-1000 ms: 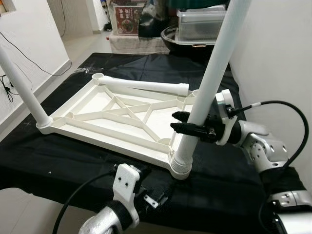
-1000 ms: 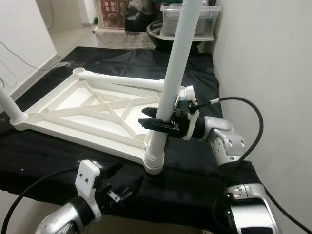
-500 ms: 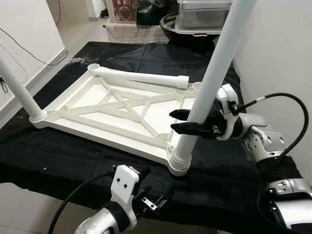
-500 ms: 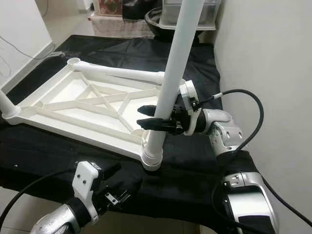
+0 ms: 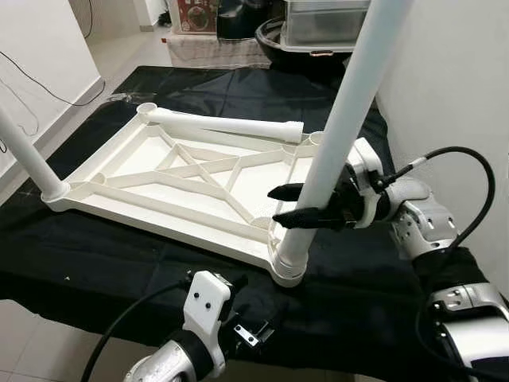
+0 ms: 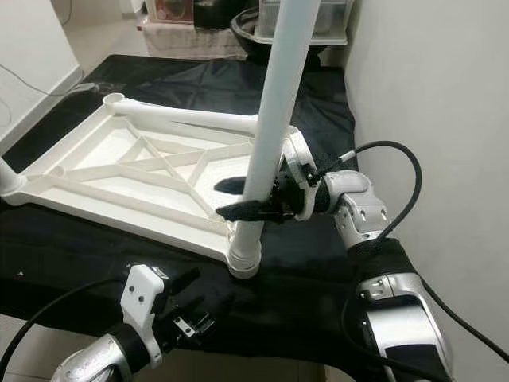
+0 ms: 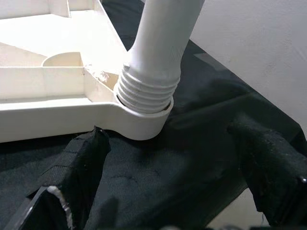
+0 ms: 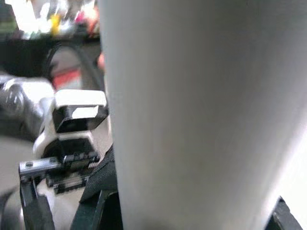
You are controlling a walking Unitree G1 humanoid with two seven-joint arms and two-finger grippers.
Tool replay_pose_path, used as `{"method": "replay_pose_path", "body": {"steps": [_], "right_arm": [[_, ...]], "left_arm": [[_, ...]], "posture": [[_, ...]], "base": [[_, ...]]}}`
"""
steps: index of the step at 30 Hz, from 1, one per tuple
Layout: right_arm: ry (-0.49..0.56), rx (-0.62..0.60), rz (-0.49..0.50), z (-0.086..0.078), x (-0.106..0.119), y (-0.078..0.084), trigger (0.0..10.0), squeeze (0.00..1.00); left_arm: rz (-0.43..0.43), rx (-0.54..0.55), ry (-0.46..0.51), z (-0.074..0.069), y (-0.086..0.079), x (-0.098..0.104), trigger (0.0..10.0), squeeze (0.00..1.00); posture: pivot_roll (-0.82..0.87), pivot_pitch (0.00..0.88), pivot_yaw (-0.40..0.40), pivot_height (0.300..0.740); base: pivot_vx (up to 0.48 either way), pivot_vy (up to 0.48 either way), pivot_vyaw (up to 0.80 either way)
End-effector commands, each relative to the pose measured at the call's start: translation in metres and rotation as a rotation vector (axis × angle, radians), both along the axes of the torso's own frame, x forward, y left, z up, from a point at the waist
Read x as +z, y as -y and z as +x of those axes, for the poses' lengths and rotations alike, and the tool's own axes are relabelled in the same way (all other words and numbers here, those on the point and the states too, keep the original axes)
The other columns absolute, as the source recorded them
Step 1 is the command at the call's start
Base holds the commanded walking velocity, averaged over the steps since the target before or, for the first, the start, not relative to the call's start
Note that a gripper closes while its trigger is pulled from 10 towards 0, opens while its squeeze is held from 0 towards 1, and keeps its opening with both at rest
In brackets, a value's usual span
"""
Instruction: Building children table
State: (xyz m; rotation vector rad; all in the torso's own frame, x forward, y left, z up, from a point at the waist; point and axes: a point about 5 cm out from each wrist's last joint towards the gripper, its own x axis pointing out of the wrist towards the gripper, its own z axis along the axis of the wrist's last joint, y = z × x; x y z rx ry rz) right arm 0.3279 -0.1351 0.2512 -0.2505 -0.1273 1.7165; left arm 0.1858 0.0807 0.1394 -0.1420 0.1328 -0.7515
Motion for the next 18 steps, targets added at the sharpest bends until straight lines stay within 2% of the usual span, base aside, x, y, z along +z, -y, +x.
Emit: {"method": "replay_pose_path", "body": {"steps": [1,8,12,18], "right_arm": [[-0.001,0.009,-0.111,-0.002,-0.015,-0.003,10.0,0.00],[0.033,0.061,-0.136,-0.007,-0.007,-0.013,10.0,0.00],[0.009,0.073,-0.133,-0.005,-0.010,-0.019,10.0,0.00],[-0.044,-0.007,-0.070,0.004,-0.015,-0.023,10.0,0.00]], "left_arm": [[0.026,0.003,-0.013,-0.002,-0.001,-0.004,10.0,0.00],[0.031,-0.001,-0.013,-0.001,0.000,-0.006,10.0,0.00],[0.031,-0.001,-0.010,-0.001,0.002,-0.007,10.0,0.00],[0.031,0.000,-0.007,0.000,0.003,-0.007,10.0,0.00]], "posture": [[0.10,0.165,-0.016,0.740],[0.10,0.154,-0.018,0.740],[0.09,0.147,-0.021,0.740],[0.09,0.140,-0.028,0.740]], "base": [[0.000,0.000,0.00],[0.000,0.000,0.00],[0.000,0.000,0.00],[0.000,0.000,0.00]]}}
